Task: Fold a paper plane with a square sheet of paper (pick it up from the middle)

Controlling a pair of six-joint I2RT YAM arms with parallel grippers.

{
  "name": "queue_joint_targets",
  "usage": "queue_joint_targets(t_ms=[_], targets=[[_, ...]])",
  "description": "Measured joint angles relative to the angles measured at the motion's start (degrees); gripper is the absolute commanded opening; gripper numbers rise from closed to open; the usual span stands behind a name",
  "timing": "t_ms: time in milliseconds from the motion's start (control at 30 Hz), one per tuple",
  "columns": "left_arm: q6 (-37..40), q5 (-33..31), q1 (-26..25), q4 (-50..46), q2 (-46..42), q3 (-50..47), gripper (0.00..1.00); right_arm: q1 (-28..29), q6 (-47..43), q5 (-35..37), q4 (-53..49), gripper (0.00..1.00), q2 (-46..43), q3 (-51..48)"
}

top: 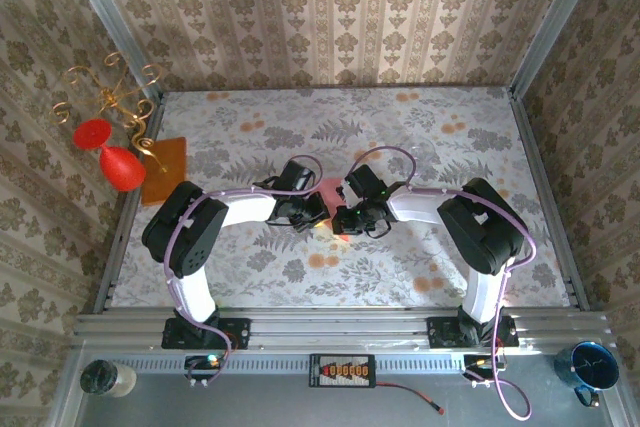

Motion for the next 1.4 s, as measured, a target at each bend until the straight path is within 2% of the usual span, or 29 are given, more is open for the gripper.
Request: queue_joint_targets(t_ms=[500, 733, 1033, 1400], targets=[[0.2, 1.1, 0.0, -0.1, 0.6, 0.6, 0.08, -1.1, 0.0, -0.9, -0.3, 0.09, -7.7, -9.2], [0.9, 1.1, 0.0, -0.2, 0.7, 0.7, 0.08, -1.4, 1.8, -1.4, -0.5, 0.11, -10.3, -9.6], [1.2, 1.3, 0.0, -0.2, 0.7, 0.7, 0.09, -1.4, 2.6, -1.3, 0.9, 0.09, -4.5, -2.9], [2.1, 1.3, -0.1, -0.2, 0.7, 1.0, 0.09, -1.4, 2.6, -0.9, 0.6, 0.07, -1.6, -2.2]])
